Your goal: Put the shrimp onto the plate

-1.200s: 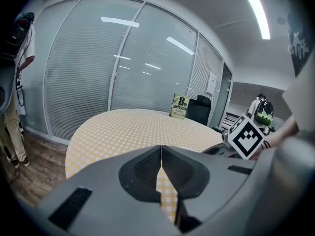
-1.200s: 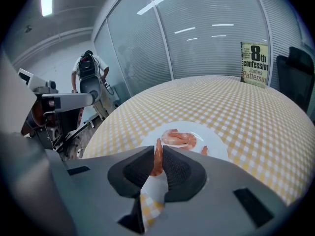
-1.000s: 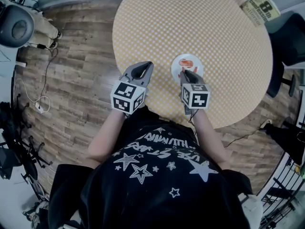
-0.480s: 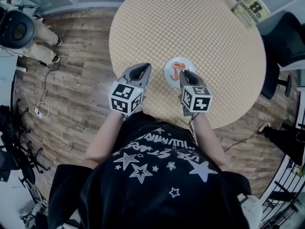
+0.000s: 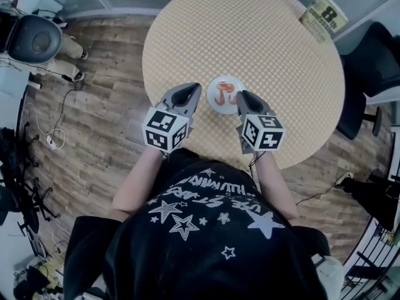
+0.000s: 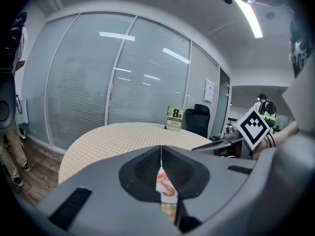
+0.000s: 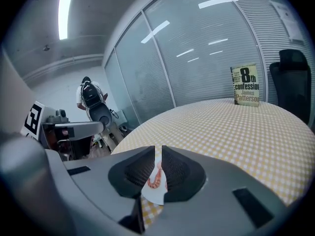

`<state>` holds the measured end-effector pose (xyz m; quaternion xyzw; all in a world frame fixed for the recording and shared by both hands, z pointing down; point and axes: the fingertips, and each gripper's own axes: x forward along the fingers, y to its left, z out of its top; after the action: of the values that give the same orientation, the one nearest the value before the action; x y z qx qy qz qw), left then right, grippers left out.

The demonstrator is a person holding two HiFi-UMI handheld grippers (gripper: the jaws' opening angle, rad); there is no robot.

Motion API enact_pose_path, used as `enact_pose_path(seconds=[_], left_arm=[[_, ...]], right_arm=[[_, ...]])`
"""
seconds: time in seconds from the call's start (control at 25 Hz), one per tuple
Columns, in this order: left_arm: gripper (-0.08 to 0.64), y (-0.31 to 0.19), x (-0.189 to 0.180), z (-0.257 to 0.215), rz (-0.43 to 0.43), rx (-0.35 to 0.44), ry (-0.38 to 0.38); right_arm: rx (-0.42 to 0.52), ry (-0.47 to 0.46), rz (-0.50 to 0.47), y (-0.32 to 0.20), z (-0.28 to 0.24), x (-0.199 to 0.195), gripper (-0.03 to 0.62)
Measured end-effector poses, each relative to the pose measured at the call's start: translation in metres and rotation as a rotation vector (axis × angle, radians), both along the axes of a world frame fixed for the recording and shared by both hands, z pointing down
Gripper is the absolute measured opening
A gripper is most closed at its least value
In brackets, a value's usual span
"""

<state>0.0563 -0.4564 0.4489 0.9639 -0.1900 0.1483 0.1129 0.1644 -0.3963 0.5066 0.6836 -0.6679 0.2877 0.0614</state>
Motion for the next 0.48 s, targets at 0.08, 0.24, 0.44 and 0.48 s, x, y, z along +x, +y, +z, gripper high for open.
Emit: enact_pose_path(seconds=[0.08,0.24,0.44,0.48], left_arm=[[0.009,0.012,0.003,-0.002,-0.016,0.004,0.000],[0.009,0.036,0.000,-0.009,-0.061,0.018,0.008],[0.009,0.060,-0.018,-0.013,-0.168,0.034,0.020],[0.009,0.064,-0.021,-0.014,-0.194,0.036,0.021]], right_arm=[[0.013,-0.018,-0.011,0.010,-0.003,0.005,0.054],[0.038,-0.054,-0.047,0.026,-0.011,0.007,0.052],[0.067,-0.051,-0.168,0.036,-0.019,-0.004,0.051],[0.071,-0.051,-0.197,0.038,-0.020,-0.007,0.051]])
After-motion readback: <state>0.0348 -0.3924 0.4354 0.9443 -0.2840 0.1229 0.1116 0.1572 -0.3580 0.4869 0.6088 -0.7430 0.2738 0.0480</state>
